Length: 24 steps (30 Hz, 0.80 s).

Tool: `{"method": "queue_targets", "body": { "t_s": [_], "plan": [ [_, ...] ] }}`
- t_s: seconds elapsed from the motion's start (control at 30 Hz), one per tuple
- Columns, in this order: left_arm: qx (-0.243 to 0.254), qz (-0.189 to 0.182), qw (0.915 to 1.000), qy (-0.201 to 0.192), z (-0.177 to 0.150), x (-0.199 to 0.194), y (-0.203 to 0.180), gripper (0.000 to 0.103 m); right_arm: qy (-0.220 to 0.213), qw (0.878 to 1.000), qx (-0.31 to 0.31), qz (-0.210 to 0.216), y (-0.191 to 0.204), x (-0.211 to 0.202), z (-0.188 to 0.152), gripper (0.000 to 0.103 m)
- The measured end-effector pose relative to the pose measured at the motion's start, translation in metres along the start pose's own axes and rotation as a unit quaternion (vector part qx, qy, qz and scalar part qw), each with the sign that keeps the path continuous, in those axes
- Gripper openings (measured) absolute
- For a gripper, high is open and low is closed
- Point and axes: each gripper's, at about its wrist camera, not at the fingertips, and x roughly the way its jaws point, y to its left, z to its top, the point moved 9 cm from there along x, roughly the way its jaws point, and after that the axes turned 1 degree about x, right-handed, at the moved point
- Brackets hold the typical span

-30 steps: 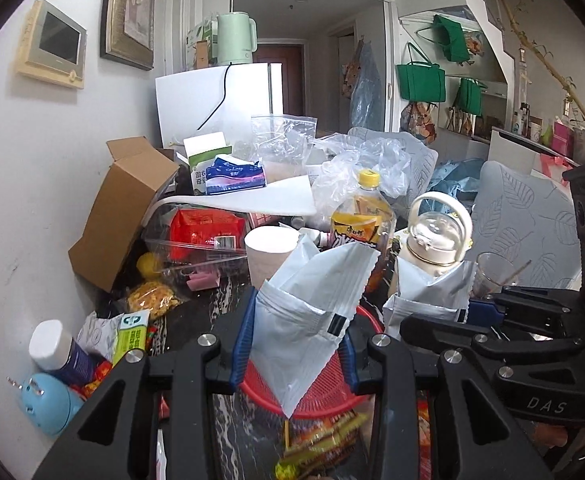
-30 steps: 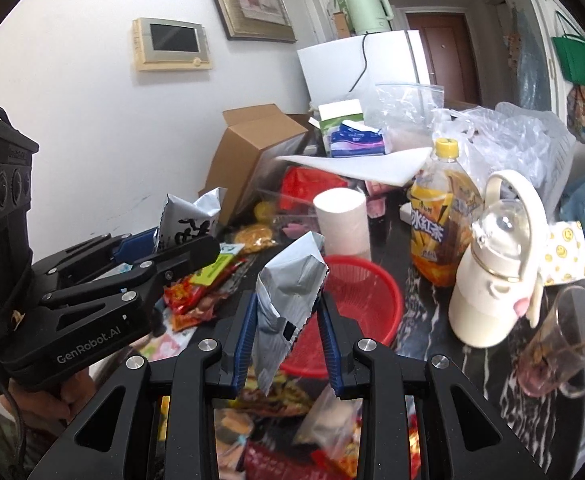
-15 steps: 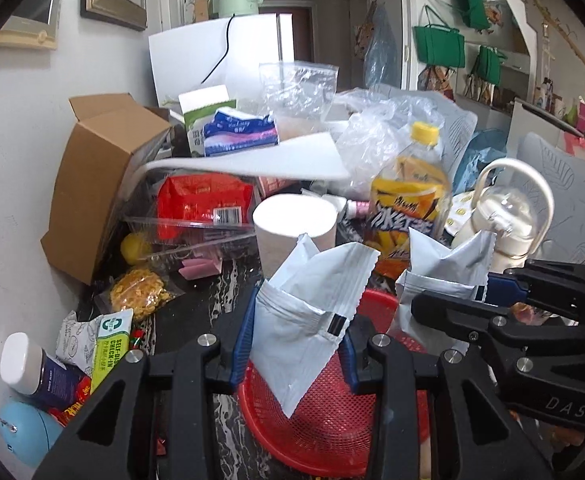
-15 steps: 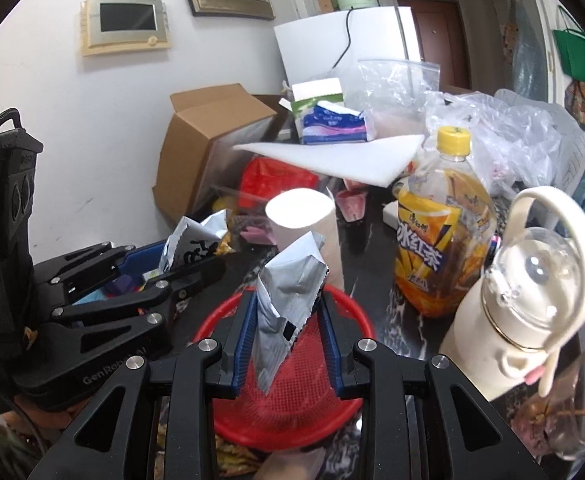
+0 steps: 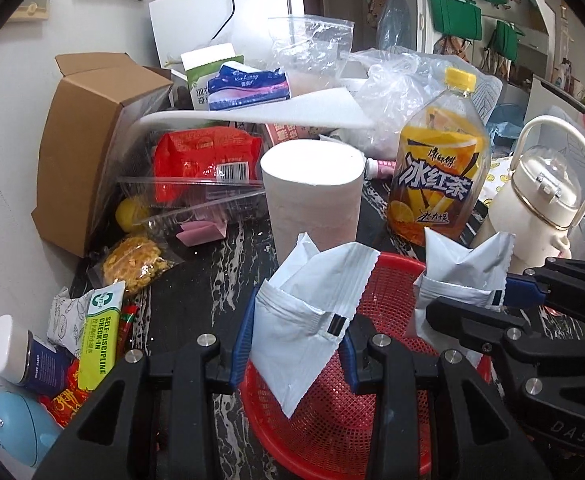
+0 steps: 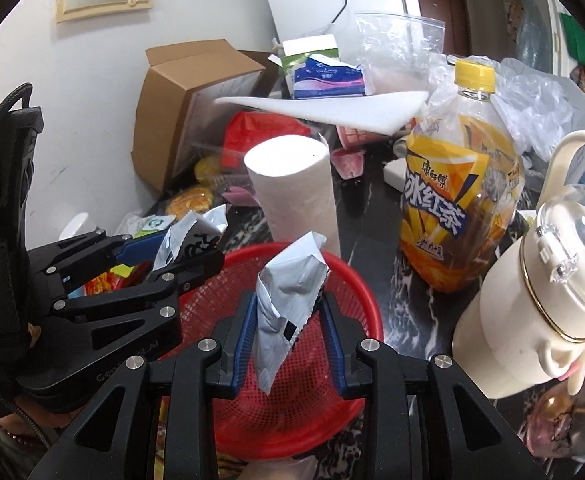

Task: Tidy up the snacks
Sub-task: 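Carry both pouches over the red mesh basket and open both tools to drop them, then withdraw both open tools from the basket back over the scattered snacks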

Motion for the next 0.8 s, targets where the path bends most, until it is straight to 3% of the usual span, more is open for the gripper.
{"method": "queue_targets", "body": {
  "t_s": [0.13,0.23,0.3,0.57,0.8],
  "plan": [
    [-0.011,0.005,0.9998,0.014,-0.003,0.005,0.003,0.037,0.002,1.000,0.002,-0.008,-0.002,0.002,0.000,0.033],
    [-0.019,0.024,0.9994,0.019,-0.004,0.008,0.009,0.052,0.002,1.000,0.002,-0.015,-0.004,0.002,0.000,0.035],
    [-0.024,0.032,0.9990,0.020,-0.005,0.008,0.013,0.067,0.000,1.000,0.002,-0.018,-0.005,0.001,0.000,0.045],
    [-0.036,0.030,0.9988,0.018,-0.004,-0.001,0.018,0.068,-0.008,1.000,0.005,-0.018,-0.001,-0.008,0.002,0.046],
    [-0.040,0.037,0.9985,-0.004,-0.001,-0.038,0.019,0.068,-0.030,0.999,-0.005,-0.017,0.012,-0.036,0.007,0.046]
  ]
}}
